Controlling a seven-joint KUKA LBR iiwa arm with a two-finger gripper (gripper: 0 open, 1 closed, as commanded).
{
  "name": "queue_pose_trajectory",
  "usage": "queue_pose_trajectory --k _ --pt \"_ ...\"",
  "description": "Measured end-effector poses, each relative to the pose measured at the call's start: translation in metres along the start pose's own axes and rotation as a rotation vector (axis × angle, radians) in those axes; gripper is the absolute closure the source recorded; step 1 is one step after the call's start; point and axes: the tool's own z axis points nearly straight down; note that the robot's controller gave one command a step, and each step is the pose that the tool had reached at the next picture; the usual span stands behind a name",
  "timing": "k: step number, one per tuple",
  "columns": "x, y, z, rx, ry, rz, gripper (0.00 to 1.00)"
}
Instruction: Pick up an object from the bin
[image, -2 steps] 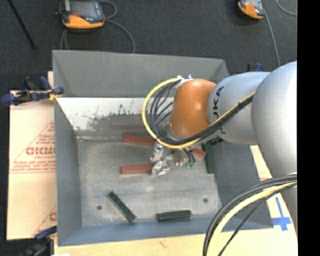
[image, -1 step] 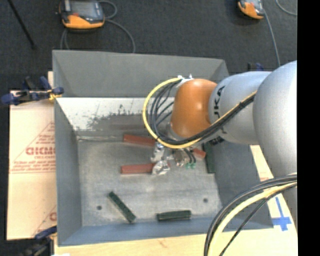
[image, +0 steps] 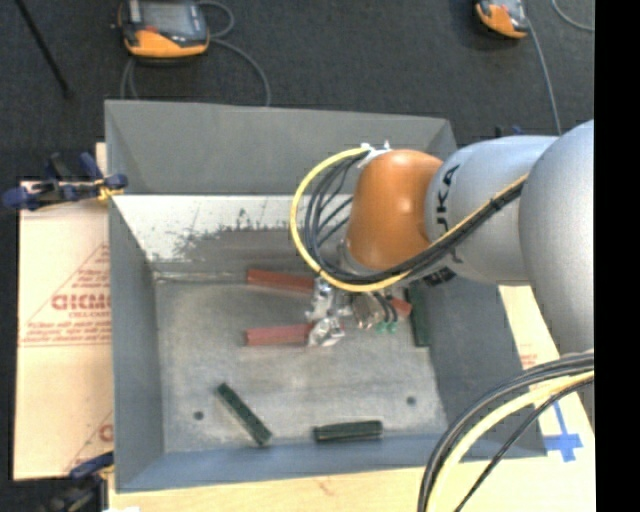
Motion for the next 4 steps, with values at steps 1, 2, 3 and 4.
queue_pose_trajectory --k 1,2,3,4 --pt "-0.002 0.0 -0.019 0.001 -0.006 0.0 1.0" --pt "-0.003 -0.001 -0.029 0.001 -0.011 0.0 1.0" --pt "-0.002 -0.001 -0.036 0.001 -0.005 -0.001 1.0" --pt "-0.001 -0.001 -0.052 0.001 -0.004 -0.001 1.0"
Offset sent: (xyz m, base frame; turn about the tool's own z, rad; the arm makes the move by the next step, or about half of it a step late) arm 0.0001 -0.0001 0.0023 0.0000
